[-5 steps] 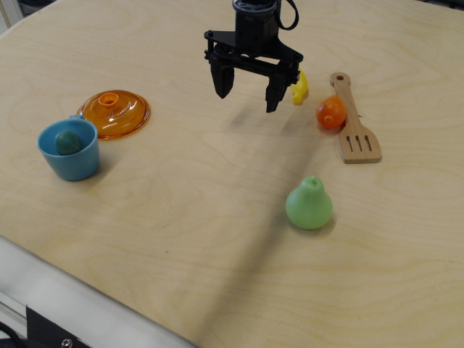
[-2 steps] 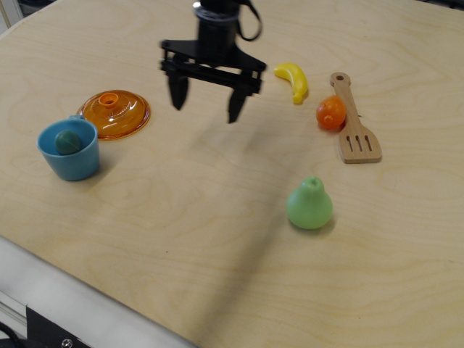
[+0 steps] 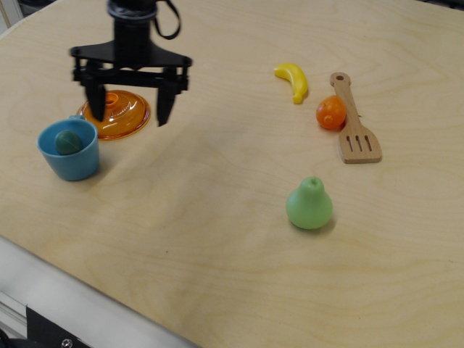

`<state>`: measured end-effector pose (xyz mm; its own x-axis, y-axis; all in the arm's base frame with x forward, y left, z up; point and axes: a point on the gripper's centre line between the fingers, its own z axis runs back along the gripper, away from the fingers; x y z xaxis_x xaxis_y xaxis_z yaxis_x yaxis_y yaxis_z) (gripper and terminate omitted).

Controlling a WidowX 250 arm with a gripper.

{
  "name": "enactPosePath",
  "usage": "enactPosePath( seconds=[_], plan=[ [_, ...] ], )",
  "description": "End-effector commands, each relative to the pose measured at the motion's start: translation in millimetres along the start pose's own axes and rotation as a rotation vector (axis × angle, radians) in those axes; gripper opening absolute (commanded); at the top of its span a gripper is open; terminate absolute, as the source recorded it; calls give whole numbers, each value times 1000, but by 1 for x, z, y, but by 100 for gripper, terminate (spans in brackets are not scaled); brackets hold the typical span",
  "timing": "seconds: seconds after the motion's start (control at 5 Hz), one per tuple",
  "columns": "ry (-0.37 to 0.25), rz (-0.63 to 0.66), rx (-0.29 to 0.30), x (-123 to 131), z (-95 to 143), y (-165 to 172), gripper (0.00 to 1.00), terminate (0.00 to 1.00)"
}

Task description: Take cucumber out of cup

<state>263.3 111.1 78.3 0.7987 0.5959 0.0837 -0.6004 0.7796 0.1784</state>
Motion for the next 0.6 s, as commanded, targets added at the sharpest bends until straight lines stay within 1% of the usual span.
enactPosePath(
  seconds=[0.0,0.2,0.4],
  plan=[
    [-73,155,-30,-15,9,40,100,0],
    [-59,153,-59,-13,4,48,100,0],
    [-57,184,-102,-10,-2,56,100,0]
  ],
)
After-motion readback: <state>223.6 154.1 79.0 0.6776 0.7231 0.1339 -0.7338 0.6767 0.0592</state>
